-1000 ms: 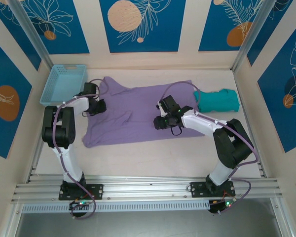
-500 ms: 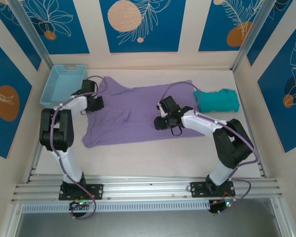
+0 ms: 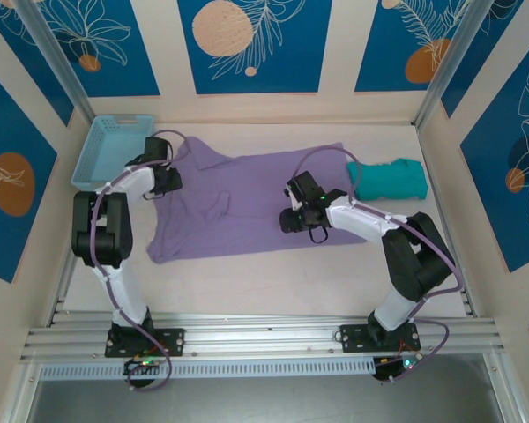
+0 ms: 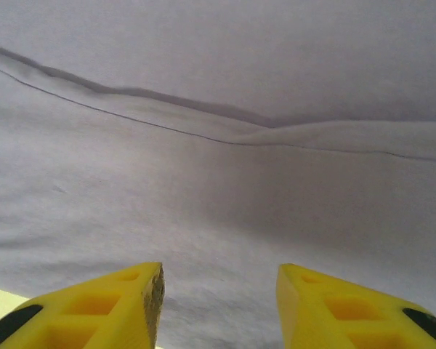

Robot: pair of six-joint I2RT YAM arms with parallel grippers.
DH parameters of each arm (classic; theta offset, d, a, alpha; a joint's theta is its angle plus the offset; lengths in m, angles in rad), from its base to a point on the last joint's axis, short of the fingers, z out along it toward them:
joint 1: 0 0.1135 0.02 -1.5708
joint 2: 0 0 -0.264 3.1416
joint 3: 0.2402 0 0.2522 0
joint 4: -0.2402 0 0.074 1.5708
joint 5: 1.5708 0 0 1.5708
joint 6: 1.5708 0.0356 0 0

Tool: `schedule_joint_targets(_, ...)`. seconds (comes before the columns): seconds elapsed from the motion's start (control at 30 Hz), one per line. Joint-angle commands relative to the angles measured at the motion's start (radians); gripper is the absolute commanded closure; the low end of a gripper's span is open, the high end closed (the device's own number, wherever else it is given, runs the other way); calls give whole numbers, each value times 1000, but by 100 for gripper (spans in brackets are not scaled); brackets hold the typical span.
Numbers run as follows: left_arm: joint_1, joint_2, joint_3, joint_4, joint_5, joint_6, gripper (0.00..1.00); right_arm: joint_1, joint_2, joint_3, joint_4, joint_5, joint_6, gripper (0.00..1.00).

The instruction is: Fold the inside-out t-shirt

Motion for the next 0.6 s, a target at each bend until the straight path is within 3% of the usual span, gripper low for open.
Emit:
schedule_joint_targets(0.0,4,-96,-28,-9,7,-19,54,-68,-101,-34,-61,42,26,48)
schedule_joint_targets(0.07,-6,-193,-121,49,95,-65,48,-133,-135,-63,-57,21,42,36)
schedule_joint_targets(0.17,-21,-324,-288,162,250,-131,42,-250,-140,-86,-42,-57,65,33)
schedule_joint_targets(0.27,-21,-406,-421,214,347,-179,39,-342,-82,-78,-21,-145,87,21)
schedule_joint_targets(0.37,-22,-442,-528,256,440,-207,37,-396,2,-44,-41,-190,97,22)
schedule_joint_targets(0.57,-22,-453,-676,249,505,-212,37,-481,57,-62,-109,-331,119,30)
